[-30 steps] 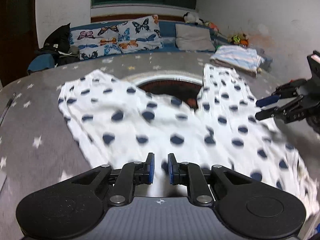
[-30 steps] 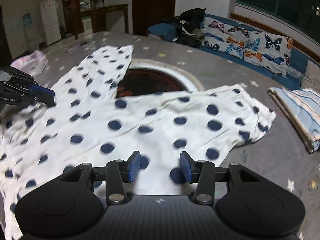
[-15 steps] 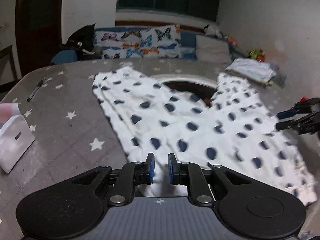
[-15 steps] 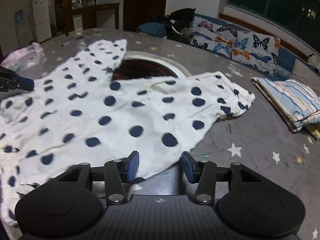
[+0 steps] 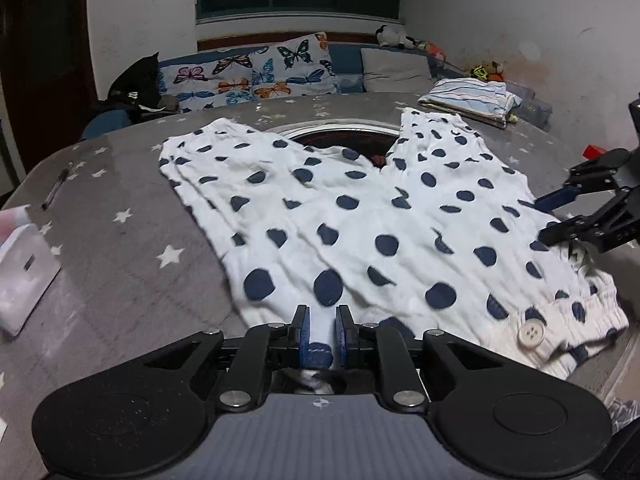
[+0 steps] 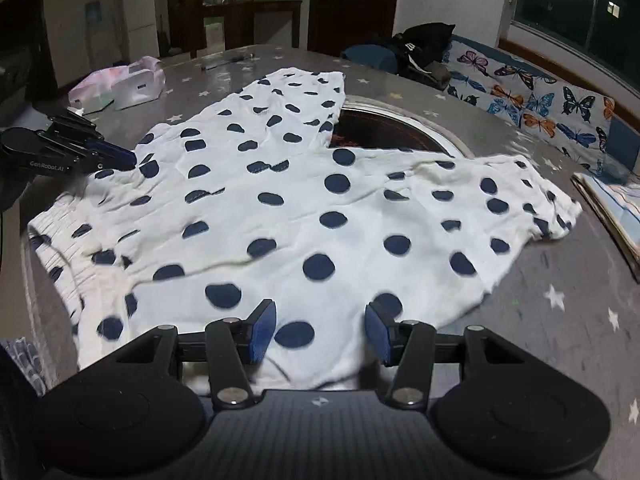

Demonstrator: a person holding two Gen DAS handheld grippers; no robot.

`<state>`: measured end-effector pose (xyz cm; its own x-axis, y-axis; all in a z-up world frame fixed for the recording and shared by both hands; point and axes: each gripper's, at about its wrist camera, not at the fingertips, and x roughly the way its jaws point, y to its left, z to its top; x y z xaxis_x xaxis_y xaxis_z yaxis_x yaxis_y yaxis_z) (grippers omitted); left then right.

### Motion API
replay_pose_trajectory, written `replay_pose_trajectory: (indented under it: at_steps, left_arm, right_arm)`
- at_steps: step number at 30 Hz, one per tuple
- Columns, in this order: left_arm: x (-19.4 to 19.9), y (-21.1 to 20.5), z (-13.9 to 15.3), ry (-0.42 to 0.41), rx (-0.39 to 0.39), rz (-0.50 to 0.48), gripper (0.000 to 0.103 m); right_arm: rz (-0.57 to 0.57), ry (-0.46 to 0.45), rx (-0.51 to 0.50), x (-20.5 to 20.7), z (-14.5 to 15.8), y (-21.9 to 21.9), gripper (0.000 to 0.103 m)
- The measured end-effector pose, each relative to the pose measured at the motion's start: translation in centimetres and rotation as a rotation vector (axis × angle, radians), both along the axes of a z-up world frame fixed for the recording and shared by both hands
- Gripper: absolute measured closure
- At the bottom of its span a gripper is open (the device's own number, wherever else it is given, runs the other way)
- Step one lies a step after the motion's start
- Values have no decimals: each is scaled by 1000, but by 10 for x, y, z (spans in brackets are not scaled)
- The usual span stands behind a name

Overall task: Fold clothes
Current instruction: 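Move the right gripper to the pants' elastic waistband and grasp it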

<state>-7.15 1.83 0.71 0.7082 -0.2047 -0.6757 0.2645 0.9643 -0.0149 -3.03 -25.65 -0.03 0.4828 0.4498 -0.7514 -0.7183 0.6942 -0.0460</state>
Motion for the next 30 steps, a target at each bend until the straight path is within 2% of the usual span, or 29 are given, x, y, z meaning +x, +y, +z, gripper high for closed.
replay_pose_trajectory:
  at_steps: [5,11,16,22,28,30]
  left_arm:
    - [-8,1,14,-19,-5,13,87]
    - [-16,-21,36,-92,-35,-53,87]
    - [-15,-34,25,-55,-29,-90,86]
    - [-23,-27,1,6,15,-65,86]
    - [-39,-26,15,-21,-14,-70,86]
    - [-45,-30,20,-28,-31,-86,81]
  right_arm:
    - [-1,-28,-37,-14,10,-7,52]
    - [58,-45,48,-30,28,9,52]
    - [141,-21,52,-41,18,31,52]
    - [144,23,17,-54,3,22,52]
    - [139,2,36,-66,17,17,52]
    - [169,-4,57,-71,23,24,53]
